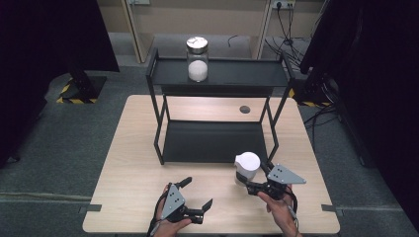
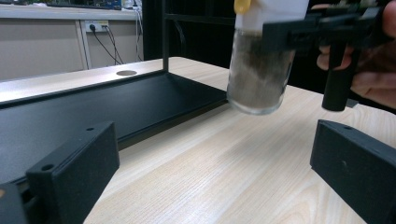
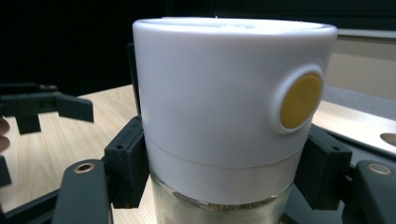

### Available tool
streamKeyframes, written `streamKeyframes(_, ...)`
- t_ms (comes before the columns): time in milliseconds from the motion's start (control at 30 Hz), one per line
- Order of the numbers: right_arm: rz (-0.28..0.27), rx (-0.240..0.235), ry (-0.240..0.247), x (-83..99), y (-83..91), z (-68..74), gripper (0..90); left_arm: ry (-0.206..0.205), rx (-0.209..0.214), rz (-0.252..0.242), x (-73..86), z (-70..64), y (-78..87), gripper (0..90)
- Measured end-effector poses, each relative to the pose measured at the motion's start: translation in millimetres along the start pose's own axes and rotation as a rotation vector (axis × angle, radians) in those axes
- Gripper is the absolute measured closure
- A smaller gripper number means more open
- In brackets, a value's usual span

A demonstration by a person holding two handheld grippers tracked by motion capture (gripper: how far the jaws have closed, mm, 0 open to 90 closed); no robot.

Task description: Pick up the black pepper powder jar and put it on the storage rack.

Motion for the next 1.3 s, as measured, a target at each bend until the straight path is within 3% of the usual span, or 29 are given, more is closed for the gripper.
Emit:
streamKeyframes(800,-0.034,-0.048,0.060,-69.3,-2.2,17.8,30.8,0.005,0.003,-0.001,0.8,0.5,-0.4,0.3)
streamKeyframes(1300,-0.039,-0.093,0.060,-122.3,-19.7,22.8,30.8,0.014,0.004,0.001,1.2,1.3,-0.5,0.4)
Point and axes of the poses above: each handheld gripper's, and its own axes: y roughly backward along the jaws, x roughly out of its underside, z roughly to its left, the point moved 3 cm from there along -y, roughly forward along the jaws, and after that the axes turned 14 degrees about -y, right-handed, at the moved point
